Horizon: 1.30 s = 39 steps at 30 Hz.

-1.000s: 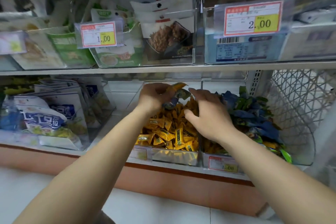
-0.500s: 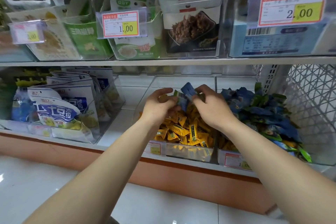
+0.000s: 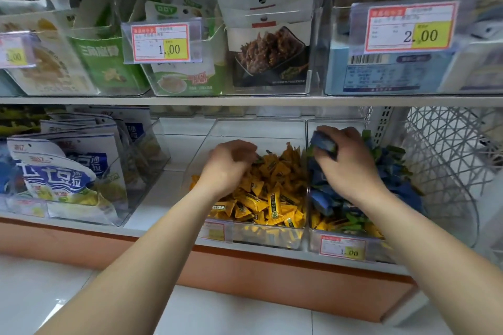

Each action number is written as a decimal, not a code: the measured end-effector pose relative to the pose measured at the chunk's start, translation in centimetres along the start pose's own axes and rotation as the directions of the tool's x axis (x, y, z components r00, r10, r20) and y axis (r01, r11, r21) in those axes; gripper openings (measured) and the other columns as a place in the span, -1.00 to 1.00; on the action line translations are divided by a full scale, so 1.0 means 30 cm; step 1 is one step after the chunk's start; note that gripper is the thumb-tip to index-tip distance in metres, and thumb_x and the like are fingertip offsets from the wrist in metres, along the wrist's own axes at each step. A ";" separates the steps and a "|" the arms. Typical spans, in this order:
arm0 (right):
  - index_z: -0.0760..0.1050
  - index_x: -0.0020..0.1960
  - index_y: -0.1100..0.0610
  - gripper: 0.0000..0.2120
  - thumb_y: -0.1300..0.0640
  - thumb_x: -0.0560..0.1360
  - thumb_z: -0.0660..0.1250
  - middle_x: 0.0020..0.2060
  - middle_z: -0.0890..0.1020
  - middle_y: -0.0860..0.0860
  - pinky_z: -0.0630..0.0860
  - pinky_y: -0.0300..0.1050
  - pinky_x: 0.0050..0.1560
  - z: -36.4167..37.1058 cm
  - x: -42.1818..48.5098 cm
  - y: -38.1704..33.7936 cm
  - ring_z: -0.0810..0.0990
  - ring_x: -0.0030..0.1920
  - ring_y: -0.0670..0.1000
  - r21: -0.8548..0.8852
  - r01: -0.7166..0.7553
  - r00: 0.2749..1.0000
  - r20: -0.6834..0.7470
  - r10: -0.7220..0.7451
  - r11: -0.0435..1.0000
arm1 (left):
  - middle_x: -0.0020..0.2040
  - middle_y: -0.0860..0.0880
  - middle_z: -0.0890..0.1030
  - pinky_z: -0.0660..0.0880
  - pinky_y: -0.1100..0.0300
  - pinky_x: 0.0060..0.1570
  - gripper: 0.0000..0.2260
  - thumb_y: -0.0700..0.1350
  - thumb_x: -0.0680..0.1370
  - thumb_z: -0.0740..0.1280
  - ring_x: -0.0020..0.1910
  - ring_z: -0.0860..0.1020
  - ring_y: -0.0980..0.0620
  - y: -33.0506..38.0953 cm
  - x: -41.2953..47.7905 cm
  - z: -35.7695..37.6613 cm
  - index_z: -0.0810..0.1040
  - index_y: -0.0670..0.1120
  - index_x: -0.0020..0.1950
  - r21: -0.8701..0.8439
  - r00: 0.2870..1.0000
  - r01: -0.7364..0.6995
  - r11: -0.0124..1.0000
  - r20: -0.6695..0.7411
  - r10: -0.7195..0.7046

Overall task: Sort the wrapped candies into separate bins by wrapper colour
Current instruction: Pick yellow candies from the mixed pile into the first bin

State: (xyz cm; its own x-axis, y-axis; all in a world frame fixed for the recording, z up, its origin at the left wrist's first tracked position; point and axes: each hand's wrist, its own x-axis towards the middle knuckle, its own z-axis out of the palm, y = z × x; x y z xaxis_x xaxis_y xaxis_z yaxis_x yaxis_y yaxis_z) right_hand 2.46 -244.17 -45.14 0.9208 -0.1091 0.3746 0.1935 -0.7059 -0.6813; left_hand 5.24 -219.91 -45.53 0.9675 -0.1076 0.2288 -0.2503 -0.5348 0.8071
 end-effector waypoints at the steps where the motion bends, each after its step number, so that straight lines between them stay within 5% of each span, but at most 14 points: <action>1: 0.35 0.45 -0.06 -0.55 -0.08 0.58 0.24 0.11 0.33 -0.01 0.39 -0.12 0.07 -0.024 0.007 0.031 0.46 0.08 0.06 -0.117 -0.014 1.000 -0.016 0.013 0.993 | 0.03 0.09 0.69 0.54 0.21 0.11 -0.81 -0.16 0.58 0.36 0.04 0.63 0.15 -0.014 0.014 -0.002 0.66 -0.02 0.17 0.049 1.000 0.000 0.999 -0.023 0.001; 6: 0.13 0.57 -0.03 -0.46 -0.15 0.64 -0.02 0.42 0.29 0.13 0.39 0.12 0.22 -0.038 0.010 0.151 0.30 0.38 0.27 -0.560 0.011 0.979 0.174 0.105 0.828 | 0.17 0.05 0.64 0.47 0.22 0.08 -0.75 -0.08 0.58 0.36 0.11 0.60 0.06 -0.065 0.119 0.032 0.59 0.02 0.26 0.273 0.998 0.028 0.962 -0.066 -0.010; 13: -0.07 0.58 -0.23 -0.40 -0.31 0.59 -0.03 0.61 -0.02 -0.05 0.07 0.24 0.46 -0.024 0.017 0.186 -0.05 0.56 0.19 -0.567 -0.007 0.927 0.304 0.217 0.824 | 0.51 -0.01 0.38 0.31 0.01 0.41 -0.43 0.16 0.60 0.30 0.47 0.35 -0.08 -0.119 0.242 0.118 0.24 0.09 0.57 0.494 0.964 0.055 0.868 0.200 -0.175; 16: -0.08 0.58 -0.26 -0.40 -0.34 0.59 -0.06 0.61 -0.08 -0.07 -0.01 0.24 0.49 -0.031 0.016 0.183 -0.11 0.58 0.18 -0.566 -0.002 0.924 0.313 0.218 0.824 | 0.41 -0.03 0.50 0.37 0.06 0.33 -0.54 0.17 0.61 0.27 0.38 0.45 -0.08 -0.149 0.259 0.144 0.41 0.05 0.47 0.524 0.949 0.033 0.851 0.252 -0.192; 20: -0.07 0.57 -0.27 -0.37 -0.36 0.56 0.02 0.61 -0.08 -0.07 -0.05 0.22 0.51 -0.050 0.018 0.151 -0.12 0.58 0.17 -0.583 0.037 0.934 0.308 0.178 0.812 | 0.14 -0.03 0.66 0.55 0.05 0.14 -0.74 0.09 0.53 0.42 0.10 0.61 -0.01 -0.144 0.251 0.139 0.63 0.03 0.17 0.461 0.981 0.034 0.887 0.155 -0.118; 23: 0.16 0.55 -0.20 -0.42 -0.27 0.56 0.15 0.57 0.16 -0.06 0.06 0.15 0.50 -0.047 0.018 0.092 0.06 0.55 0.11 -0.496 0.095 0.970 0.239 0.031 0.863 | 0.06 0.08 0.68 0.56 0.09 0.07 -0.76 0.08 0.50 0.45 0.02 0.62 0.08 -0.091 0.225 0.093 0.64 0.08 0.14 0.416 0.999 0.033 0.909 0.002 -0.037; 25: 0.35 0.47 -0.13 -0.53 -0.15 0.58 0.21 0.44 0.41 -0.06 0.25 0.07 0.42 -0.029 0.016 0.043 0.30 0.44 0.07 -0.300 0.135 0.979 0.190 -0.079 0.944 | 0.00 0.17 0.69 0.58 0.16 -0.01 -0.82 0.06 0.48 0.49 -0.05 0.63 0.21 -0.035 0.192 0.062 0.66 0.11 0.07 0.227 0.999 0.004 0.974 -0.041 0.006; 28: 0.45 0.39 -0.12 -0.65 -0.09 0.62 0.22 0.22 0.56 -0.13 0.44 -0.17 0.21 0.017 0.010 -0.042 0.51 0.24 -0.06 0.197 -0.027 0.983 0.186 -0.010 0.980 | -0.02 0.15 0.71 0.61 0.23 -0.01 -0.78 -0.14 0.43 0.55 -0.05 0.66 0.20 0.058 0.107 0.053 0.67 0.07 0.03 -0.114 0.991 -0.096 0.989 0.084 0.106; 30: 0.50 0.31 -0.12 -0.72 -0.09 0.63 0.21 0.18 0.59 -0.10 0.50 -0.09 0.20 0.042 0.010 -0.081 0.54 0.19 -0.05 0.395 -0.151 0.974 0.214 0.069 0.906 | -0.03 0.11 0.70 0.57 0.30 -0.05 -0.71 -0.22 0.38 0.57 -0.03 0.65 0.16 0.098 0.049 0.082 0.66 0.04 0.04 -0.172 0.976 -0.169 0.971 0.108 0.189; 33: 0.56 0.16 -0.04 -0.84 0.04 0.60 0.32 0.02 0.64 -0.07 0.60 0.00 0.10 0.050 0.012 -0.087 0.62 0.02 -0.05 0.438 -0.212 0.970 0.205 0.133 0.874 | -0.01 0.05 0.70 0.59 0.26 -0.08 -0.65 -0.25 0.35 0.57 -0.01 0.67 0.11 0.123 0.011 0.122 0.64 -0.02 0.09 -0.254 0.982 -0.158 0.954 0.063 0.180; 36: 0.55 0.27 0.06 -0.66 0.22 0.51 0.44 0.06 0.66 0.03 0.64 -0.12 0.01 0.024 0.033 -0.044 0.66 0.04 0.02 0.505 -0.276 0.958 0.212 0.192 0.818 | 0.03 0.02 0.70 0.59 0.27 -0.09 -0.59 -0.22 0.36 0.59 -0.01 0.69 0.09 0.111 0.018 0.121 0.60 -0.03 0.16 -0.372 0.981 -0.089 0.924 0.126 0.145; 39: 0.49 0.31 -0.10 -0.58 0.22 0.51 0.39 0.08 0.57 -0.05 0.52 -0.22 -0.06 -0.019 0.053 0.022 0.60 0.01 -0.07 0.196 -0.064 0.998 0.029 0.060 0.979 | 0.08 0.10 0.67 0.61 0.22 -0.03 -0.69 -0.09 0.44 0.55 -0.02 0.67 0.18 0.079 0.071 0.102 0.59 0.04 0.14 -0.233 0.994 -0.044 0.972 0.090 0.067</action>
State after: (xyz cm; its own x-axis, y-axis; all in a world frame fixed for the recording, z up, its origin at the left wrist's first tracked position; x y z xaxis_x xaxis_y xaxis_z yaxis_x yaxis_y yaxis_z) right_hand 3.85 -245.19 -44.64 0.9400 -0.1312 0.3149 0.1963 -0.5469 -0.8139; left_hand 6.80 -223.98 -44.80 0.9478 -0.2184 0.2322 -0.2943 -0.3197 0.9007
